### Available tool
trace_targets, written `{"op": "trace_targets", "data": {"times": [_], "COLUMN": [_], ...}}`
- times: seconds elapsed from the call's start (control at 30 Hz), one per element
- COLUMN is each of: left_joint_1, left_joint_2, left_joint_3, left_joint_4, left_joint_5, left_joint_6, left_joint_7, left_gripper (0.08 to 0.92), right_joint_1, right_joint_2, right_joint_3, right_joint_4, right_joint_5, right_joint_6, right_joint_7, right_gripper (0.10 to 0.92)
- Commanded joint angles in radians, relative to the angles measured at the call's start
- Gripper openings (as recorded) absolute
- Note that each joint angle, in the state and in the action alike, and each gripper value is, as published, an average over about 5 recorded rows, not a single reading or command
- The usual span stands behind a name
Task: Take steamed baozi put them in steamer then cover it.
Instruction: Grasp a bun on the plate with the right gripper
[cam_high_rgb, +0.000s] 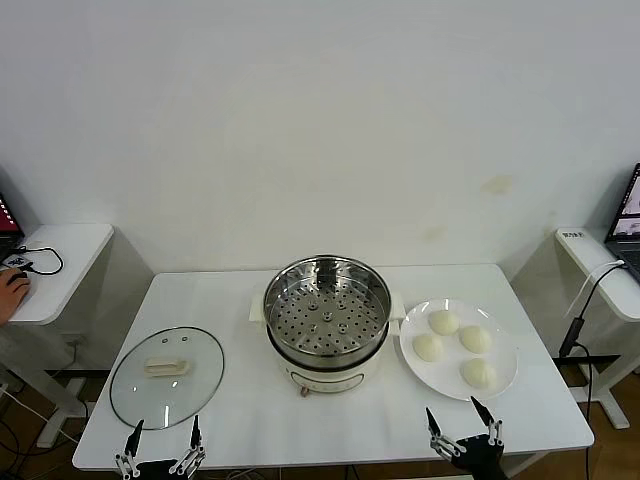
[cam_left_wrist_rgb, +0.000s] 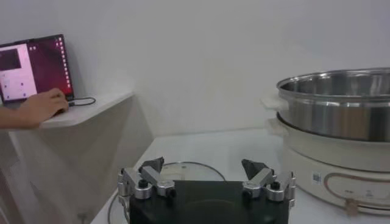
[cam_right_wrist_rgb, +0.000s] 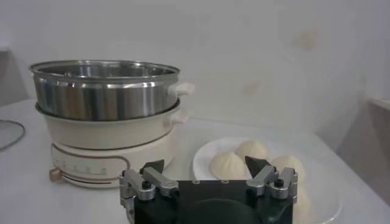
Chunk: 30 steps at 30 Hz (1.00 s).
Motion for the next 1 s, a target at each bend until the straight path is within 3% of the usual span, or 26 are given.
{"op": "trace_targets", "data": {"times": [0.03, 0.3, 0.53, 0.77, 1.0], "left_joint_1": [0.001, -0.006, -0.011, -0.024, -0.027], "left_joint_2": [0.008, 0.009, 0.011, 0.005, 0.004], "left_joint_3": [0.002, 0.004, -0.038, -0.062, -0.079], "left_joint_4": [-0.013, -0.021, -0.033, -0.043, -0.042], "left_joint_5": [0.024, 0.095, 0.148, 0.153, 0.155], "left_joint_6": [0.04, 0.021, 0.013, 0.016, 0.014], "left_joint_7": [0.009, 0.084, 0.117, 0.121, 0.126], "left_gripper": [0.823, 0.823, 0.823, 0.823, 0.823], "right_joint_1": [0.045, 0.256, 0.5, 0.794, 1.214], "right_joint_2": [-0.009, -0.141, -0.401, -0.662, -0.776], "right_joint_3": [0.056, 0.176, 0.193, 0.015, -0.397], "right_joint_4": [-0.007, -0.072, -0.204, -0.422, -0.645], "right_joint_5": [-0.151, -0.449, -0.644, -0.669, -0.615], "right_joint_6": [-0.013, -0.124, -0.2, -0.161, -0.095], "right_joint_7": [0.02, -0.025, -0.27, -0.569, -0.82], "right_gripper": [0.823, 0.823, 0.823, 0.823, 0.823]}}
